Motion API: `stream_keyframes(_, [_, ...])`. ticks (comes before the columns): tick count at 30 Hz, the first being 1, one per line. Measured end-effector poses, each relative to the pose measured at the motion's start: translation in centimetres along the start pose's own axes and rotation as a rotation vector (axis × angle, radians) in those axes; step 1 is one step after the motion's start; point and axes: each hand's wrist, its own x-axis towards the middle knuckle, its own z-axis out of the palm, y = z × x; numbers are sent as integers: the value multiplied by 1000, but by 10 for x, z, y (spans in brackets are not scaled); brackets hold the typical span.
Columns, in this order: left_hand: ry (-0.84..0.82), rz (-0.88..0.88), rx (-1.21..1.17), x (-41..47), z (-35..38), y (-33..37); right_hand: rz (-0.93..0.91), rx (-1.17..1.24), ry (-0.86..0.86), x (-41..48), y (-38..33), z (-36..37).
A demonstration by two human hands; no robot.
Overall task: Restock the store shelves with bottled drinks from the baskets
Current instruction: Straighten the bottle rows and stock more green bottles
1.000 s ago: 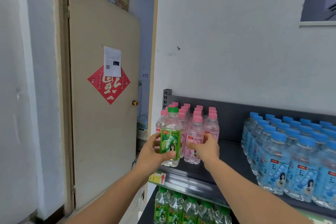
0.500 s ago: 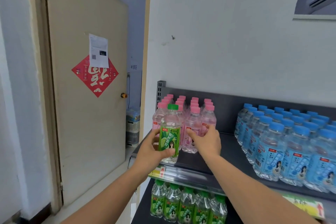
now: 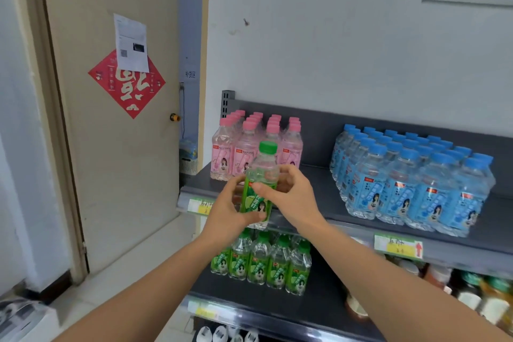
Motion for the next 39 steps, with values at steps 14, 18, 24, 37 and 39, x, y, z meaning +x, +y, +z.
stream_keyframes(14, [-49,-190,199,-81,36,-71,303,0,-128,-94,79,-8])
stream_keyframes(18, [-90,-255,270,-80,23,-98,387,29,-149,-93,108,16])
stream_keyframes(24, [-141,-348,284,-58,-7,-149,483,40,-191,-69,152,63])
stream_keyframes(37, [-228,-433,128,1,-50,-244,533,-134,-182,-17,223,137])
stream_keyframes(39, [-222,-450,116,5,-50,-252,496,-252,-162,-16,229,143])
